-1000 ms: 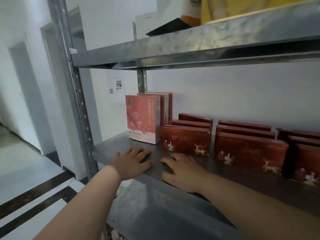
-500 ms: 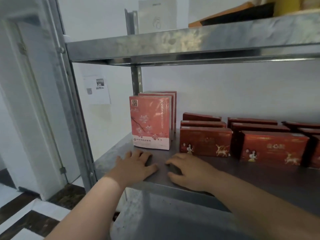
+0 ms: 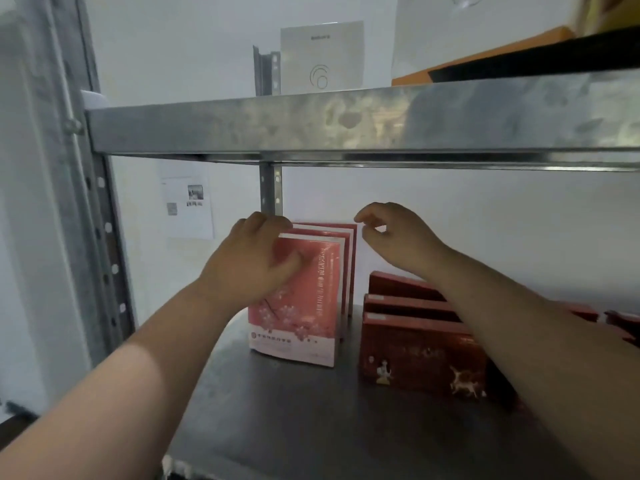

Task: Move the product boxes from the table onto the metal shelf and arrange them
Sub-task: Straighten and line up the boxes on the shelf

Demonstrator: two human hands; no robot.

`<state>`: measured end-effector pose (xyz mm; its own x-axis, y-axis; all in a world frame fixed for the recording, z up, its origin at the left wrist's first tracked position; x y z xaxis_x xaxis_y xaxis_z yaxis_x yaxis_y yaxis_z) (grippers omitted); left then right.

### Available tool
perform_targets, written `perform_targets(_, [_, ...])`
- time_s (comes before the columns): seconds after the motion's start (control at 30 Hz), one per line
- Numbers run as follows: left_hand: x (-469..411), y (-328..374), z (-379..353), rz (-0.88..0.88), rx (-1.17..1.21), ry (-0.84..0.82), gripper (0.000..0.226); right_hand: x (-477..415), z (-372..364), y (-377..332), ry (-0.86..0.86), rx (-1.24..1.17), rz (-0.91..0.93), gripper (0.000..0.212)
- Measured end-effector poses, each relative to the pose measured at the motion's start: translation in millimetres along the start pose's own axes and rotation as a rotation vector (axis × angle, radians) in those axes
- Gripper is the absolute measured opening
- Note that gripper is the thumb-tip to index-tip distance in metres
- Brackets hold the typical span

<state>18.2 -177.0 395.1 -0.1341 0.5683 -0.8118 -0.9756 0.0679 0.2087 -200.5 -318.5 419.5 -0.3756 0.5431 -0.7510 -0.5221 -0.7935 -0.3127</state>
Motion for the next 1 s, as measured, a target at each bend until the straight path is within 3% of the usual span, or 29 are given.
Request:
perform_targets(0.2, [-40.8, 3.6, -11.8, -0.005, -0.137, -0.169, 0.095, -65.7, -31.2, 38.5, -0.204, 0.027, -0.147, 0.038])
perform_targets(0.33, [-56.4, -2.2, -22.6, 0.026, -0.107, -0.351, 0.073, -82.2, -41.4, 51.4, -0.257, -0.101, -0.284, 0.038])
perform_targets(0.43, [-57.5, 0.1, -26.4, -0.047, -0.111, -0.387, 0.062, -83.4, -48.8, 58.4, -0.299, -0.187, -0.331, 0.027])
perform_targets(0.63, [-54.3, -6.5, -23.0, -0.103, -0.096, -0.394, 0.072, -78.2, -56.9, 63.4, -0.176, -0.336, -0.37, 0.016])
perform_targets(1.0, [-53.1, -10.4, -24.3, -0.118, -0.117, -0.41, 0.089, -80.6, -63.6, 51.9, -0.059, -0.158, -0.35, 0.011])
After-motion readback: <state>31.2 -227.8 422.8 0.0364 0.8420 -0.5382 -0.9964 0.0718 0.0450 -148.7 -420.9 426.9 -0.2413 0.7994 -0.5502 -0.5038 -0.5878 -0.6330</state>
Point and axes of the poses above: each hand's wrist, its own x-axis away from the middle knuckle, its own z-axis out of the back of the hand, y = z × x, the point moved 1 cm from there along -x, towards the middle knuckle, and after that the axes turned 11 degrees about y, right-handed, at the moved point
